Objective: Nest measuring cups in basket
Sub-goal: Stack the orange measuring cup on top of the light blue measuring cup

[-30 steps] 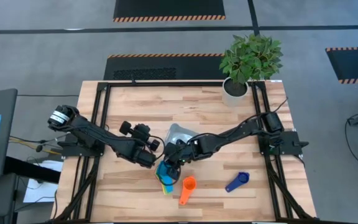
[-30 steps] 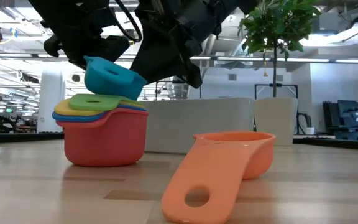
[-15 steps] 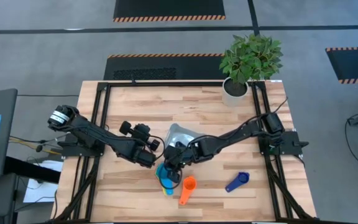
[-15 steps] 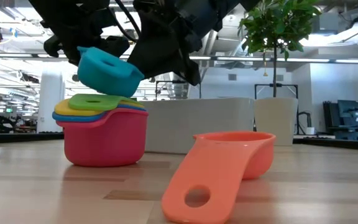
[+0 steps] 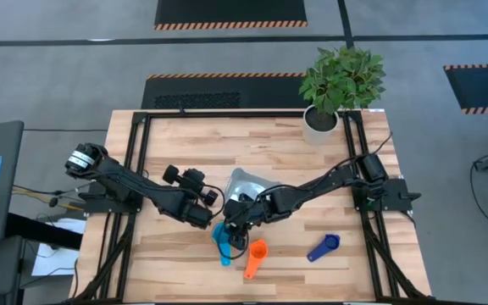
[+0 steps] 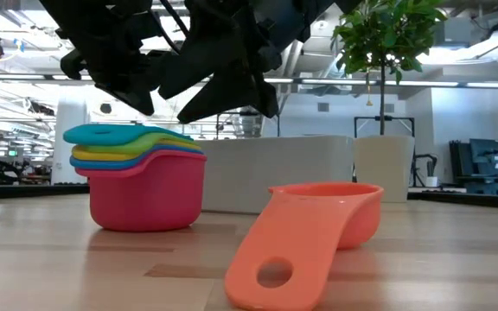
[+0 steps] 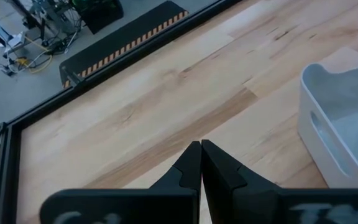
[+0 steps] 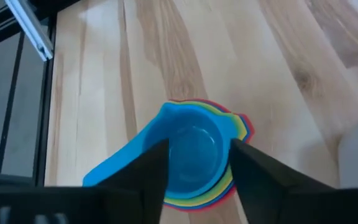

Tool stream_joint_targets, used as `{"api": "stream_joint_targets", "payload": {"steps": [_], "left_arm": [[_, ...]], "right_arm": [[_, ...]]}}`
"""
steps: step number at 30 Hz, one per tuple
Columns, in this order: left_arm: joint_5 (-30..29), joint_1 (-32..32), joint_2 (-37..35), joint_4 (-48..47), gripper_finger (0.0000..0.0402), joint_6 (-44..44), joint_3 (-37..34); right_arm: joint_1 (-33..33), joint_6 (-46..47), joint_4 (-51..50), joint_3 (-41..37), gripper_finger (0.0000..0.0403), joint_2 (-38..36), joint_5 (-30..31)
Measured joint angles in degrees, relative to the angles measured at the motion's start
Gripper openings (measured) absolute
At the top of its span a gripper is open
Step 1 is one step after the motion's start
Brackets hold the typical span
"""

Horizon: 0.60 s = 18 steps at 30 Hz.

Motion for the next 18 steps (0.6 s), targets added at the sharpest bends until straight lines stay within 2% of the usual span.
{"api": "stream_joint_targets", "payload": {"steps": [5,10,13,18], "left_arm": [[0.0,-0.5,0.0,0.0,0.0000,0.0,-0.1],[0.3,-0.6,0.0,0.1,0.0000,0.0,-0.2],[0.9,-0.7,0.0,2.6,0.0000,2.6,-0.2],[0.8,-1.9,0.0,5.8,0.0000,7.7,-0.2]], "right_arm": [[0.1,-5.1,-2.1,-0.1,0.0229,-1.5,-0.6],[2.1,-11.7,-6.2,-0.9,0.0234,-6.1,-0.2],[3.3,-13.0,-6.8,-3.9,0.0229,-9.8,-0.2],[3.8,-10.6,-6.9,-12.4,0.0222,-17.8,3.3]]}}
